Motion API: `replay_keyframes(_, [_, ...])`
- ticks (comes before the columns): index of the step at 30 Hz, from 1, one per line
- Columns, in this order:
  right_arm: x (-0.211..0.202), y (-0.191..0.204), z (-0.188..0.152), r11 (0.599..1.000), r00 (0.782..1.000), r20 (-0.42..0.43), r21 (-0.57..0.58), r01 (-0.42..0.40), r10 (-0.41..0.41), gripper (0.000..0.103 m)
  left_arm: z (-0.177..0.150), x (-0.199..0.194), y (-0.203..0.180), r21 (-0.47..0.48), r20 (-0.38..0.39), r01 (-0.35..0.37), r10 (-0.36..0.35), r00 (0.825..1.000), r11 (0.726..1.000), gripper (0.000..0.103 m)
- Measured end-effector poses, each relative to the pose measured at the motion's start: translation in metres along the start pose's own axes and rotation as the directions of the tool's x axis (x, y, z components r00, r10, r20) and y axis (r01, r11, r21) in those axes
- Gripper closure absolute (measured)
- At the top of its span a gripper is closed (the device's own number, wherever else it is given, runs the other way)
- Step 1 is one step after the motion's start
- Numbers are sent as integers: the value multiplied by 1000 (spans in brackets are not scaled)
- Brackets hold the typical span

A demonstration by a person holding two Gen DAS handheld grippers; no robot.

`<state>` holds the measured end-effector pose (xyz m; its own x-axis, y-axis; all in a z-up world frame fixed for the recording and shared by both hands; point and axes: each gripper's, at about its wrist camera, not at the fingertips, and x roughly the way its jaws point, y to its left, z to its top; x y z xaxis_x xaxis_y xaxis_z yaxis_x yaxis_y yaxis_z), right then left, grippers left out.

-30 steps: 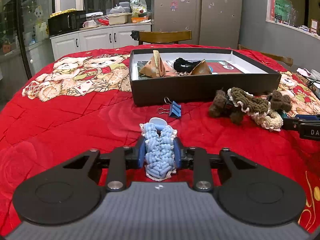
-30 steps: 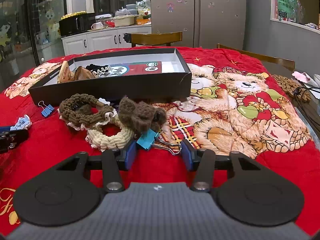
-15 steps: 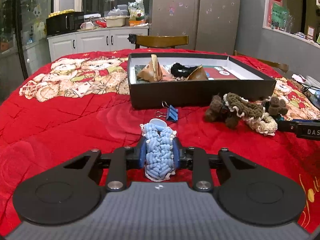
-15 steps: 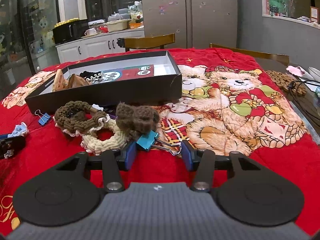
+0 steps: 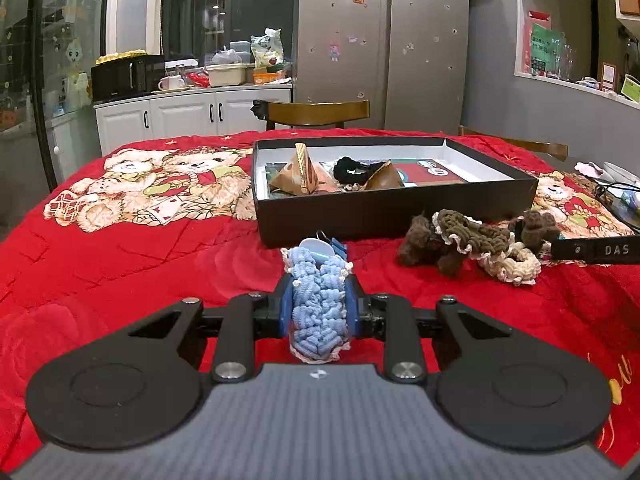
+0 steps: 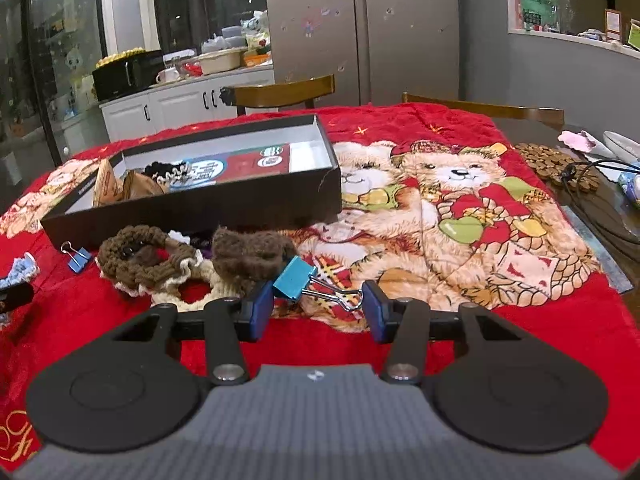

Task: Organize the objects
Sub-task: 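Grasp the blue binder clip with the right tool, then lift the scrunchie and binder clip and carry both over the black box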

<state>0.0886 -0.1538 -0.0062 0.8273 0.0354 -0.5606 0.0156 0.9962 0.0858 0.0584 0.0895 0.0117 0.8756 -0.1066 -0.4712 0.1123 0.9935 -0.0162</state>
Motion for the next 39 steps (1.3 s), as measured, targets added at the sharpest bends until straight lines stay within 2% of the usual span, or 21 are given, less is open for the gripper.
replay_keyframes(14, [-23,2,13,999,997,68,11,-37,37,51,-2,-11,-3,21,70,-7,5,998,1000,72])
replay_keyframes(18, [-31,4,22,999,996,79,22,-48,46,51,-1,-16,-6,43,108,-41,36,993,998,72])
replay_keyframes(24, [-52,7,41,997,986,153,7,-74,72,51,4,-25,-12,68,126,-56,47,991,996,72])
replay_keyframes(33, [-68,17,67,992,975,185,3,-124,122,51,30,-48,-18,51,180,-42,32,983,998,72])
replay_keyframes(39, [-73,28,85,986,967,192,1,-168,165,51,58,-60,-28,55,252,-58,43,967,997,72])
